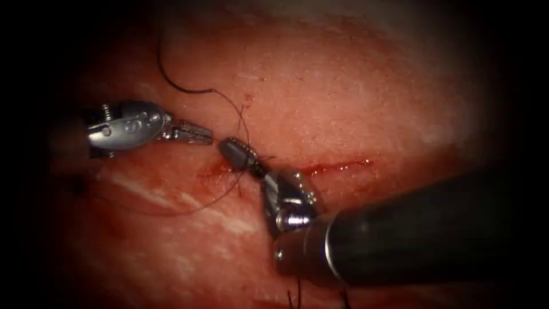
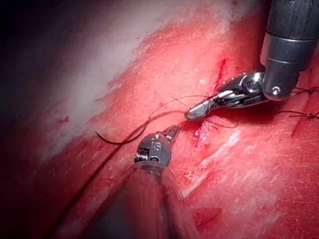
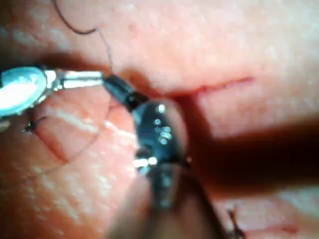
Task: Wound Closure
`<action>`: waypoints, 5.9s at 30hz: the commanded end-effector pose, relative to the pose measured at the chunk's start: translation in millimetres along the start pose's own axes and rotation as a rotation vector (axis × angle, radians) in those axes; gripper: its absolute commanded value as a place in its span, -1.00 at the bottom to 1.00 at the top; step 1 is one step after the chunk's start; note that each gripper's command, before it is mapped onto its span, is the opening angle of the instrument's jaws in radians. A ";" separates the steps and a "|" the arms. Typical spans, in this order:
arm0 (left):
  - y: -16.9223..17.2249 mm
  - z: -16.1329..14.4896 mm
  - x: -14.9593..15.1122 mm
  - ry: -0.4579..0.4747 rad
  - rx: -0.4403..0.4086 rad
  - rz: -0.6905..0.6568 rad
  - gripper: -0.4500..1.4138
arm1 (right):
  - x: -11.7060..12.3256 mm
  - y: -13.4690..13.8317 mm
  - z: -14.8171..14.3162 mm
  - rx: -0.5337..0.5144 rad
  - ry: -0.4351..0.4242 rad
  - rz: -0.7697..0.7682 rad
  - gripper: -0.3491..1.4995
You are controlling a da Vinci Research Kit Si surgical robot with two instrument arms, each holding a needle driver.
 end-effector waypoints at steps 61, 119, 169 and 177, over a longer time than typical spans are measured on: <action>-15.3 1.2 -4.3 -0.024 0.131 -0.064 -1.00 | -5.9 -0.3 -8.1 0.094 -0.088 -0.087 -1.00; 0.5 -7.9 14.9 -0.011 -0.018 -0.168 -1.00 | -2.2 0.7 4.9 0.401 -0.267 -0.651 0.82; 1.4 -7.9 15.7 -0.011 -0.023 -0.163 -1.00 | -0.8 -2.3 6.3 0.446 -0.217 -0.703 -1.00; 1.6 -8.0 16.0 -0.011 -0.024 -0.164 -1.00 | -0.5 -1.3 6.6 0.452 -0.222 -0.728 -1.00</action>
